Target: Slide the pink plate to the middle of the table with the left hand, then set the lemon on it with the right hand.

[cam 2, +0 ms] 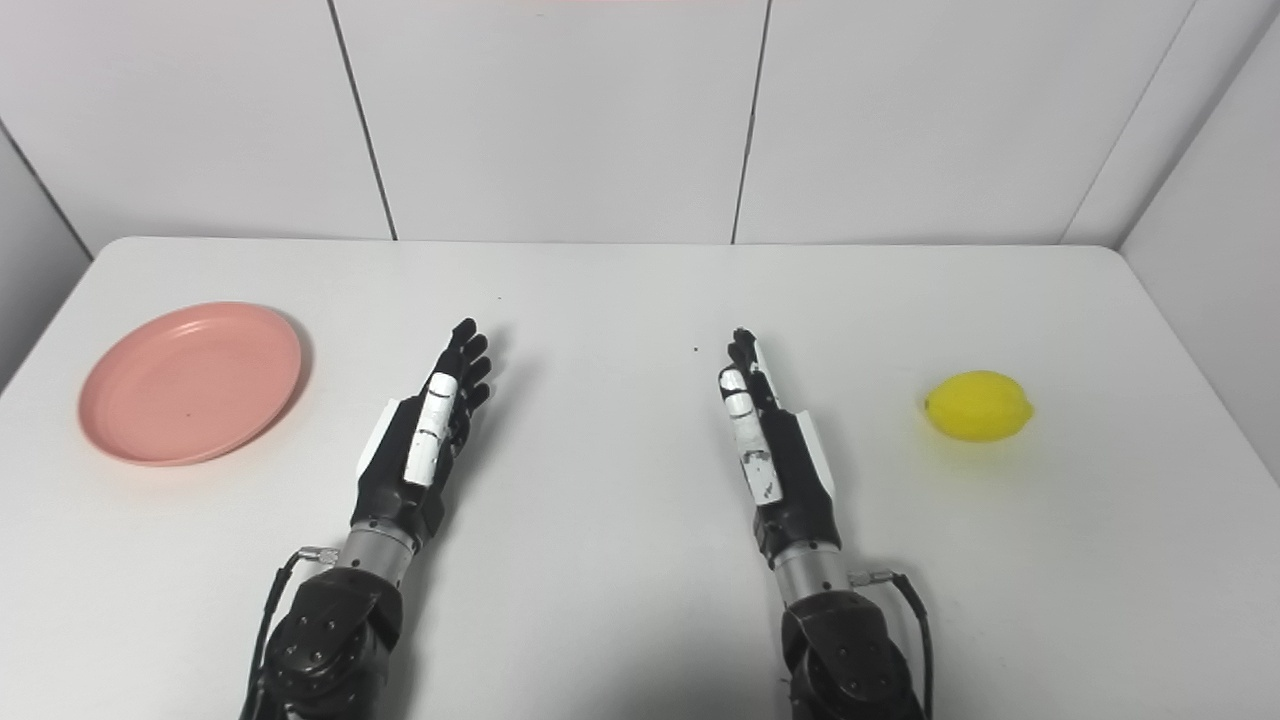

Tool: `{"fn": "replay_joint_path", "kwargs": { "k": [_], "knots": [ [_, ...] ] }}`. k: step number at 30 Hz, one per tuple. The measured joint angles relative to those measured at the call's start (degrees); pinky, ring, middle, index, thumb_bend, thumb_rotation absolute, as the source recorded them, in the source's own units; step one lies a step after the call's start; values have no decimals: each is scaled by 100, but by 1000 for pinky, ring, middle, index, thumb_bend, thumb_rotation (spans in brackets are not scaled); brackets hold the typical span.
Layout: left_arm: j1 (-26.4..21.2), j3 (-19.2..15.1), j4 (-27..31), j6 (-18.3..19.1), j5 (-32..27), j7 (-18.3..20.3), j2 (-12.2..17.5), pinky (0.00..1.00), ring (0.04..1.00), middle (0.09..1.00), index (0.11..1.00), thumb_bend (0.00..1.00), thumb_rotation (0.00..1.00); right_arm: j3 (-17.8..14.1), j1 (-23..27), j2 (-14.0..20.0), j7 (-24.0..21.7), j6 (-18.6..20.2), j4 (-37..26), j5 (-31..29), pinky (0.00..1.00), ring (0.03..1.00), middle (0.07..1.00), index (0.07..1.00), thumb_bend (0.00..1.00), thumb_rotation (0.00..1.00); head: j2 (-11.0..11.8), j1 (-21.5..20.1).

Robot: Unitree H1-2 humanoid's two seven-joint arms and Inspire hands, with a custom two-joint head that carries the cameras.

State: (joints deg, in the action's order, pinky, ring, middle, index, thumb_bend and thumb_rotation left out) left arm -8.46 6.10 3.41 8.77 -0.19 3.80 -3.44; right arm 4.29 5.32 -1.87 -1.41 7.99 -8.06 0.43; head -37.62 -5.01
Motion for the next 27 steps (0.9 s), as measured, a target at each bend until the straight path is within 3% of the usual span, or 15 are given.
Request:
{"fn": "replay_joint_path", "kwargs": {
  "k": [27],
  "knots": [
    [-34, 15, 0, 82, 135, -77, -10, 999, 994, 997, 993, 579, 1000, 3, 51, -30, -4, -22, 144, -7, 1000, 1000, 1000, 1000, 757, 1000, 18, 44]
  ]
}}
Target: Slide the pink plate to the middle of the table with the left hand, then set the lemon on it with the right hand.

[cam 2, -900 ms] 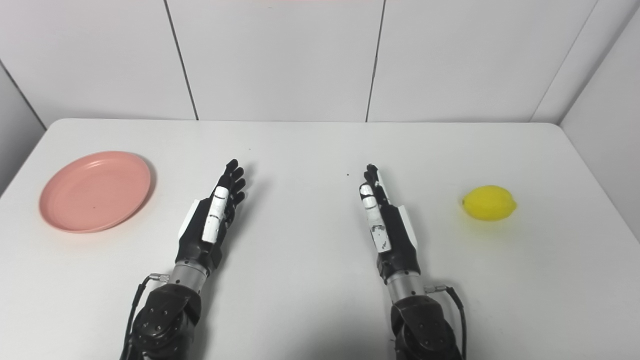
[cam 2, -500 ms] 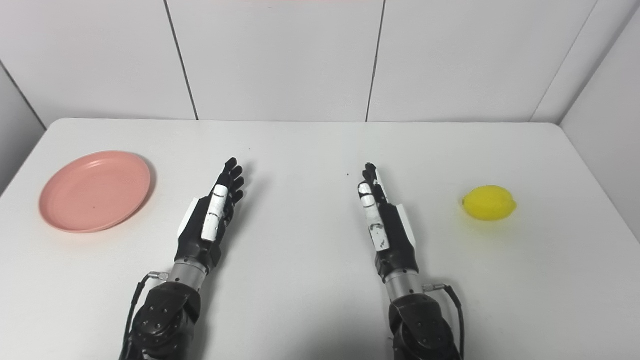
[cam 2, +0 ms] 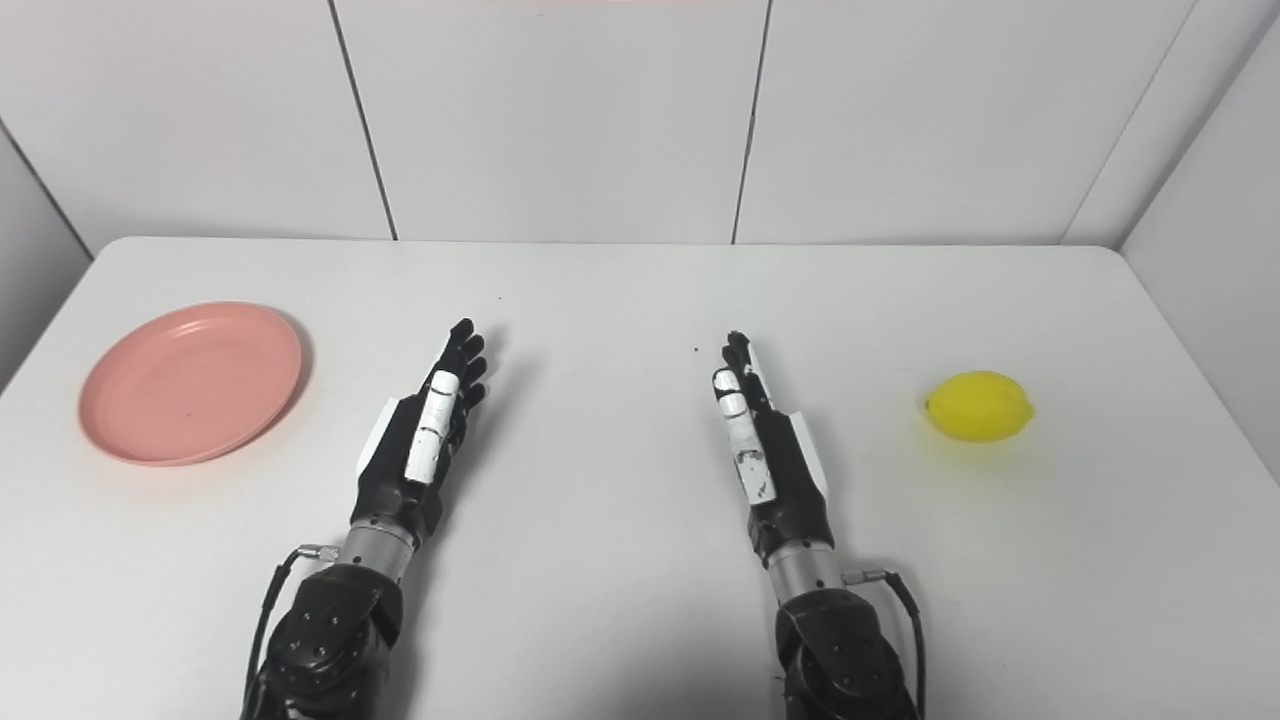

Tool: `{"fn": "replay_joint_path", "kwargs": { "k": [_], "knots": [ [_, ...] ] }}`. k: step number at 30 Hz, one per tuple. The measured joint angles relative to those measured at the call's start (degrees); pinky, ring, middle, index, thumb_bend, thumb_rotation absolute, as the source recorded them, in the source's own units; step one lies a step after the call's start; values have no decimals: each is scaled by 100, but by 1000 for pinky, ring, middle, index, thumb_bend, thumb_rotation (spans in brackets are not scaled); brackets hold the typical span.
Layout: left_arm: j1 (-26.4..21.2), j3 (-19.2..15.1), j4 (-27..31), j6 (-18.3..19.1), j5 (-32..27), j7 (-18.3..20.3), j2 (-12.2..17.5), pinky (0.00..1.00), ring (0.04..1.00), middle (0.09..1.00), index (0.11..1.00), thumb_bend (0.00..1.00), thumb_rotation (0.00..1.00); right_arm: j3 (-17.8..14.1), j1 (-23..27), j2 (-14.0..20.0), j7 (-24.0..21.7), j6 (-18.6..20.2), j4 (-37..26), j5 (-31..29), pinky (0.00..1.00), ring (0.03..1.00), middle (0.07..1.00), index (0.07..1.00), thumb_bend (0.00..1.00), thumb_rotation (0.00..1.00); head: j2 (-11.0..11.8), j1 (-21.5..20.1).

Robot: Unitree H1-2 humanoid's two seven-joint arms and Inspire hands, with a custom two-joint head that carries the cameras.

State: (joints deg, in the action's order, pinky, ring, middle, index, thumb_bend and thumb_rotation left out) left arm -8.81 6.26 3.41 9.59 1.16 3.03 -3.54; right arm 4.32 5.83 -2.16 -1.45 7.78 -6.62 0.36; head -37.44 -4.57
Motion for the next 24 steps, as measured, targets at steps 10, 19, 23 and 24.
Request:
{"fn": "replay_joint_path", "kwargs": {
  "k": [10, 19, 23, 24],
  "knots": [
    [-11, 110, -456, -487, 174, -174, -147, 986, 989, 995, 991, 585, 1000, -142, -54, 109, -62, -220, 38, -259, 1000, 1000, 1000, 1000, 689, 1000, 500, 1510],
    [-22, 220, -851, -979, 348, -386, -425, 1000, 1000, 997, 990, 557, 1000, -369, -158, 401, -314, -700, 410, -622, 1000, 1000, 1000, 1000, 669, 1000, 1054, 2346],
    [-65, 225, -973, -1117, 410, -436, -450, 997, 996, 994, 986, 561, 1000, -385, -158, 408, -332, -737, 435, -662, 1000, 1000, 1000, 1000, 680, 1000, 1151, 2382],
    [-88, 223, -1011, -1137, 419, -446, -462, 999, 997, 995, 986, 561, 1000, -380, -158, 399, -341, -737, 436, -670, 1000, 1000, 1000, 1000, 683, 1000, 1212, 2347]
  ]
}}
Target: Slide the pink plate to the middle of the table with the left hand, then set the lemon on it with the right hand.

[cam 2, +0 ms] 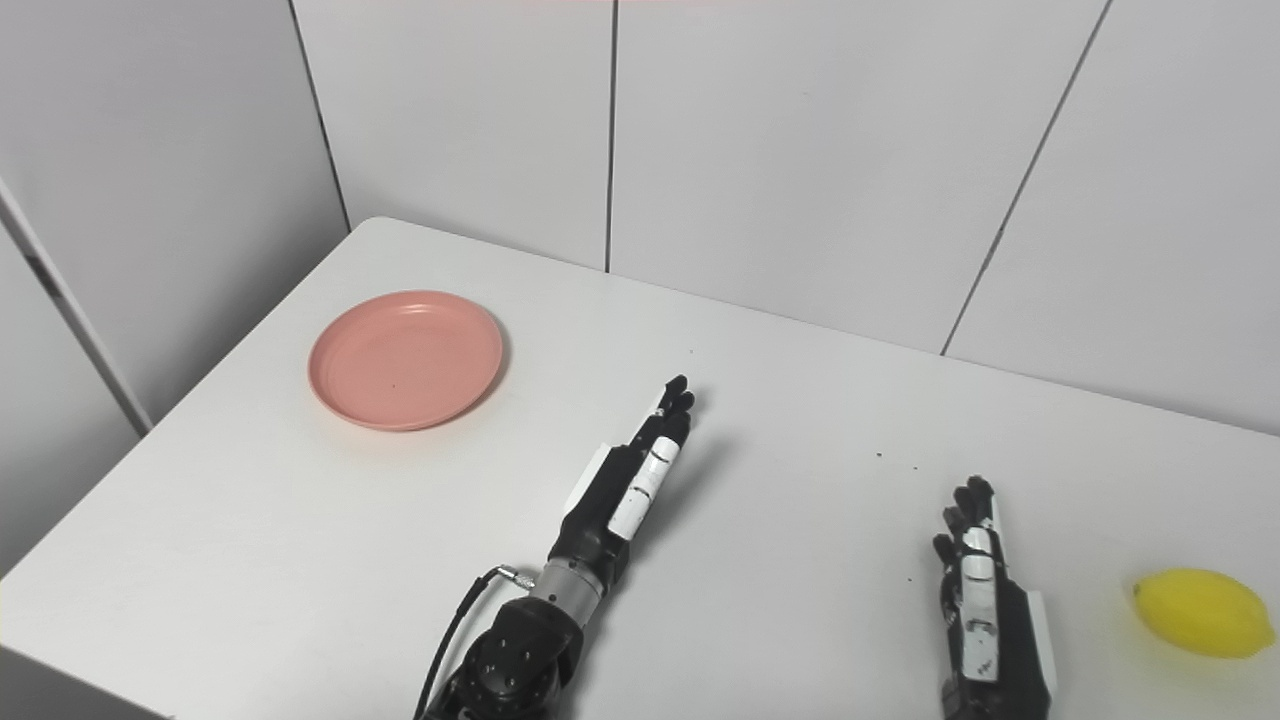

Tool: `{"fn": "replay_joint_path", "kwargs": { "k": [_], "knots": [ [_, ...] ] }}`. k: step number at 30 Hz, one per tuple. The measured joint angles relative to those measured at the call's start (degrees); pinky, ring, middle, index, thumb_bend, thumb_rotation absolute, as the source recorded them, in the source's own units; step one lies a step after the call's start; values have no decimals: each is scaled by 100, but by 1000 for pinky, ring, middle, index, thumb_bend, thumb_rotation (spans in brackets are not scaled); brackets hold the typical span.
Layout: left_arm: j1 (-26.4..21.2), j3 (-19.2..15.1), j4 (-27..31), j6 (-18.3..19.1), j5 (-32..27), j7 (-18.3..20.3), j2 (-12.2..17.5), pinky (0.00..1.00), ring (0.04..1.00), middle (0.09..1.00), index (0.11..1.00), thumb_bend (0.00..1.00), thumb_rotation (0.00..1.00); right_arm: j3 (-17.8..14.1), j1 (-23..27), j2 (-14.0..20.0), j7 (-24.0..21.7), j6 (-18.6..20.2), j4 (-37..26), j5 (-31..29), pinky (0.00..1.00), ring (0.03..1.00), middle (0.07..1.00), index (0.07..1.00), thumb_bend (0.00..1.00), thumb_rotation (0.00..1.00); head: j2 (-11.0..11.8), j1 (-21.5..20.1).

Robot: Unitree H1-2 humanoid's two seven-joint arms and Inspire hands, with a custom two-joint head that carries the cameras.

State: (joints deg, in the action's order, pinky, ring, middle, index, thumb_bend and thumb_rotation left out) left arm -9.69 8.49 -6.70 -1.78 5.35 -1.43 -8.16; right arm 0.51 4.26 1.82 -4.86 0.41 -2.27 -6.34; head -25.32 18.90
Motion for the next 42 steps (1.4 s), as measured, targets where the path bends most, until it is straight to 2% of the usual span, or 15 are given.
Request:
{"fn": "replay_joint_path", "kwargs": {
  "k": [9, 15, 20, 25, 31, 35, 39, 40, 42],
  "knots": [
    [-110, -39, -172, -260, -35, -12, -51, 954, 963, 964, 957, 533, 1000, 22, -4, -58, -29, -1, 3, 57, 1000, 1000, 1000, 1000, 652, 1000, 89, -220],
    [-157, -235, -180, -450, -34, -109, -3, 937, 938, 936, 933, 601, 1000, 113, -8, -176, 43, -65, 31, 218, 1000, 1000, 1000, 1000, 642, 1000, 106, -422],
    [-311, -679, -166, -452, -92, -211, 213, 860, 856, 861, 857, 651, 1000, 147, 8, -209, 59, -126, 64, 303, 1000, 1000, 1000, 1000, 659, 1000, 124, -563],
    [-737, -1093, -115, -449, -103, -499, 451, 782, 788, 788, 778, 681, 1000, 195, 40, -258, 112, -152, 107, 421, 1000, 1000, 1000, 1000, 675, 1000, 115, -651],
    [-1168, -1309, 54, -445, -99, -670, 510, 713, 729, 735, 722, 709, 1000, 231, 49, -329, 117, -233, 122, 447, 1000, 1000, 1000, 1000, 663, 1000, 80, -668],
    [-1267, -1505, 225, -436, -58, -819, 597, 716, 716, 717, 707, 767, 1000, 235, 48, -337, 116, -278, 124, 447, 1000, 1000, 1000, 1000, 681, 1000, 71, -598],
    [-1478, -1767, 222, -410, 27, -1052, 893, 715, 692, 693, 678, 773, 1000, 235, 49, -330, 115, -280, 133, 469, 1000, 1000, 1000, 1000, 683, 1000, 89, -528],
    [-1511, -1832, 220, -410, 70, -1113, 955, 762, 699, 694, 678, 785, 1000, 234, 49, -330, 114, -280, 133, 472, 1000, 1000, 1000, 1000, 681, 1000, 89, -528],
    [-1557, -1929, 204, -410, 149, -1234, 1109, 779, 700, 691, 678, 791, 1000, 234, 52, -330, 113, -283, 139, 470, 1000, 1000, 1000, 1000, 675, 1000, 97, -501]
  ]
}}
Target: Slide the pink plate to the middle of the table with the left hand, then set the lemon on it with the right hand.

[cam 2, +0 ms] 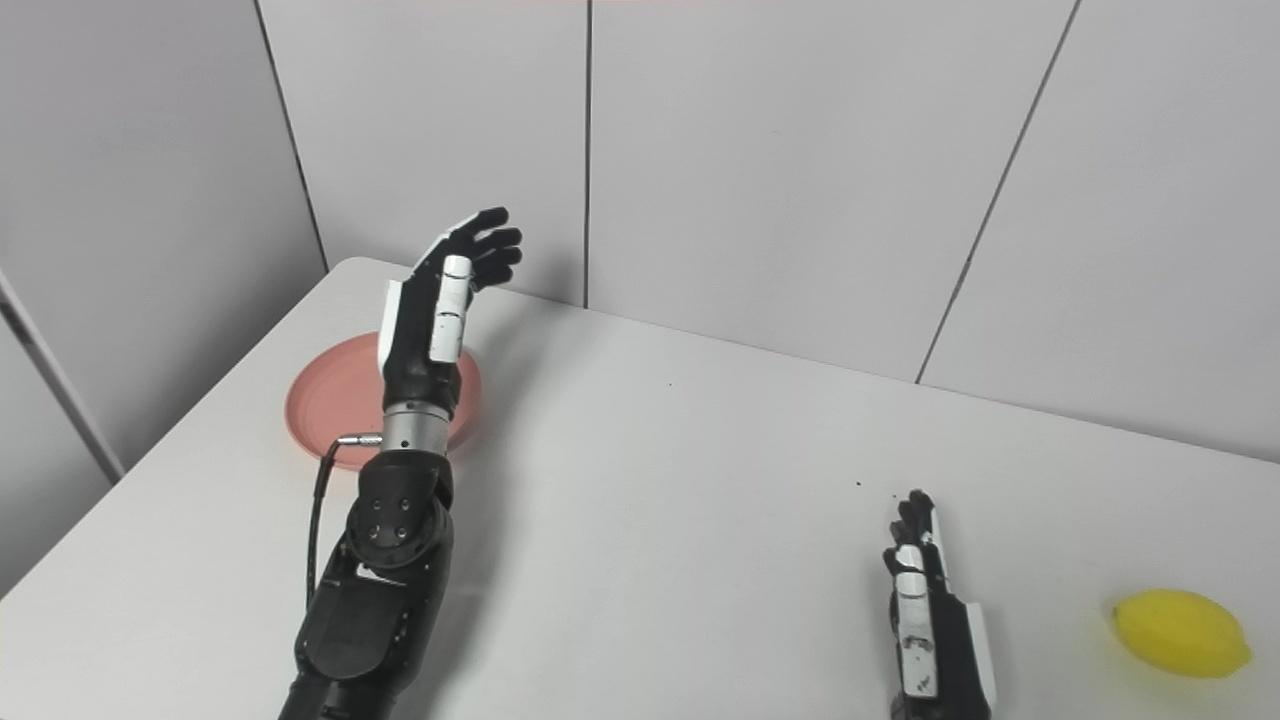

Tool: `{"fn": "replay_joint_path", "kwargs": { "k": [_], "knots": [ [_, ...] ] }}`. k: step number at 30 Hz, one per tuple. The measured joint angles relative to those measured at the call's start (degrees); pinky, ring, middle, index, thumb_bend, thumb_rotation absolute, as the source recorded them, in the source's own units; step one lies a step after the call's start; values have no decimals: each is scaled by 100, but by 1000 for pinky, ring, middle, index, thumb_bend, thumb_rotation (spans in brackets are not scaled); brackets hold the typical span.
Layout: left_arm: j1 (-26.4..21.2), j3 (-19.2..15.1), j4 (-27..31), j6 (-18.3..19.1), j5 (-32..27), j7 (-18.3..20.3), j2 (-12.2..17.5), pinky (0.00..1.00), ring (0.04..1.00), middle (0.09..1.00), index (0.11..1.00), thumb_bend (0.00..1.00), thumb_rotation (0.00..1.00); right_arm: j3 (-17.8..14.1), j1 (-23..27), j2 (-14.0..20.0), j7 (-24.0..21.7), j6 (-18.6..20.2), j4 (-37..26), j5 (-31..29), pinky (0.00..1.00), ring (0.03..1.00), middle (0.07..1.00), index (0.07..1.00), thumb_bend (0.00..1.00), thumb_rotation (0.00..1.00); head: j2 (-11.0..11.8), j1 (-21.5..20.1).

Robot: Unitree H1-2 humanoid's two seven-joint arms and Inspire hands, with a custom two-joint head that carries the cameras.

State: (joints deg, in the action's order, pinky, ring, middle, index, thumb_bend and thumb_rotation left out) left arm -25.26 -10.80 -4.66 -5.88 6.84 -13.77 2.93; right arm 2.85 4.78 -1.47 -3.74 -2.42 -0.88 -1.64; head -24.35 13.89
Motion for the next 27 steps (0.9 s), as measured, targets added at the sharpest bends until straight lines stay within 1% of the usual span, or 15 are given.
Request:
{"fn": "replay_joint_path", "kwargs": {
  "k": [3, 4, 6, 11, 13, 17, 19, 22, 27],
  "knots": [
    [-42, -170, -123, -3, 11, -92, 210, 807, 705, 695, 681, 798, 1000, -1, 7, 7, -2, -75, 12, -1, 1000, 1000, 1000, 1000, 671, 1000, 9, 35],
    [-61, -239, -213, -9, -6, -123, 273, 756, 698, 692, 676, 798, 1000, -1, 8, 11, -1, -79, 18, 0, 1000, 1000, 1000, 1000, 668, 1000, 17, 53],
    [-70, -330, -336, -16, -43, -189, 380, 719, 692, 689, 672, 799, 1000, -1, 11, 17, -5, -80, 18, 0, 1000, 1000, 1000, 1000, 668, 1000, 18, 70],
    [-80, -520, -486, -37, -205, -257, 585, 769, 720, 718, 701, 838, 1000, -3, 13, 44, -11, -81, 18, -24, 1000, 1000, 1000, 1000, 670, 1000, 18, 141],
    [-83, -584, -513, -38, -309, -245, 667, 776, 719, 716, 702, 850, 1000, -3, 13, 61, -10, -81, 18, -26, 1000, 1000, 1000, 1000, 669, 1000, 18, 167],
    [-85, -659, -613, -47, -491, -231, 826, 740, 717, 723, 709, 865, 1000, -1, 13, 82, -11, -84, 18, -27, 1000, 1000, 1000, 1000, 654, 1000, 18, 220],
    [-84, -682, -631, -48, -508, -239, 867, 744, 734, 740, 724, 879, 1000, 0, 13, 87, -11, -86, 18, -27, 1000, 1000, 1000, 1000, 666, 1000, 9, 237],
    [-84, -701, -756, -44, -512, -242, 1007, 766, 763, 764, 742, 900, 1000, -2, 14, 88, -11, -86, 17, -35, 1000, 1000, 1000, 1000, 660, 1000, 9, 246],
    [-70, -833, -773, -19, -580, -240, 1129, 771, 773, 774, 760, 911, 1000, -1, 13, 106, -11, -86, 13, -34, 1000, 1000, 1000, 1000, 656, 1000, 9, 246]
  ]
}}
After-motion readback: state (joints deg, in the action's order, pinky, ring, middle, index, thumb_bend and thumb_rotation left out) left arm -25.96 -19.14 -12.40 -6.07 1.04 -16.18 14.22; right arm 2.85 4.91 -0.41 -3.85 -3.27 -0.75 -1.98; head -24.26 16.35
